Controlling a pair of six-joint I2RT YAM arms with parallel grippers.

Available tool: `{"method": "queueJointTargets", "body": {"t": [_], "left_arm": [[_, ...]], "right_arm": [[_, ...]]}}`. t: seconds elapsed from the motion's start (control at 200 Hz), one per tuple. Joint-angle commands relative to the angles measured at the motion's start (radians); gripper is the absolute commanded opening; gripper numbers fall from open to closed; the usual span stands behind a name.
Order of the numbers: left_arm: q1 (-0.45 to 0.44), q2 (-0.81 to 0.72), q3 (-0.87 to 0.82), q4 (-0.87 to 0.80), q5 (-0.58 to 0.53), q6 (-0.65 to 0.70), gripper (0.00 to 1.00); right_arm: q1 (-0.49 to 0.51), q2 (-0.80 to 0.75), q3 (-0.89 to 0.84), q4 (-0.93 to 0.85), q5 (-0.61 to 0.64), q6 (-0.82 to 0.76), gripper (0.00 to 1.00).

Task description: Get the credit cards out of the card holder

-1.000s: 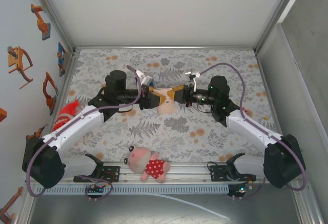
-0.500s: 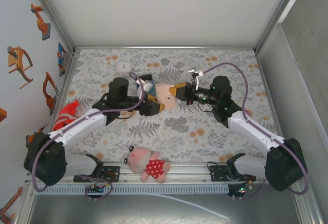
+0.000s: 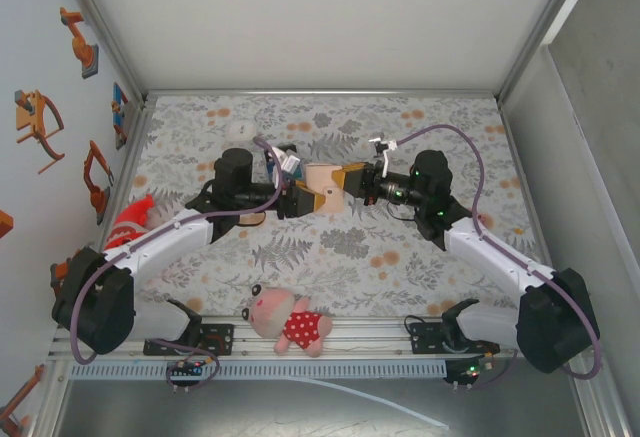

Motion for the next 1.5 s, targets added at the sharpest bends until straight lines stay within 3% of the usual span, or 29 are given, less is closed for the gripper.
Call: {"method": "queueJointTargets", "body": {"t": [0.0,0.095,0.2,0.29,0.391,0.571,0.756,1.232,1.492], "left_arm": [[-0.002,-0.002,0.026,0.042,0.018,-0.014,0.25],[-0.002,-0.004,0.034,0.018,0.018,-0.004,0.13],[-0.002,-0.002,0.035,0.005,0.01,-0.002,0.12],[-0.002,0.003,0.04,-0.023,-0.029,0.003,0.12],[-0.002,0.014,0.051,-0.061,-0.106,0.012,0.11],[-0.005,0.069,0.09,-0.111,-0.245,0.014,0.05],[-0.013,0.143,0.145,-0.103,-0.265,-0.01,0.03],[-0.048,0.177,0.166,-0.111,-0.252,0.001,0.03],[-0.054,0.169,0.166,-0.101,-0.218,0.017,0.03]], "right_arm": [[-0.001,-0.013,-0.007,0.039,0.004,-0.007,0.0],[0.0,-0.015,-0.002,0.011,0.023,-0.027,0.0],[-0.001,-0.032,0.009,-0.055,0.069,-0.058,0.0],[-0.001,-0.058,0.026,-0.169,0.172,-0.093,0.22],[0.001,-0.089,0.045,-0.296,0.295,-0.11,0.3],[0.053,-0.144,0.063,-0.459,0.485,-0.113,0.32],[0.155,-0.097,0.141,-0.604,0.628,-0.095,0.32],[0.177,0.106,0.294,-0.667,0.625,-0.051,0.31],[0.177,0.177,0.327,-0.661,0.613,-0.041,0.39]]}}
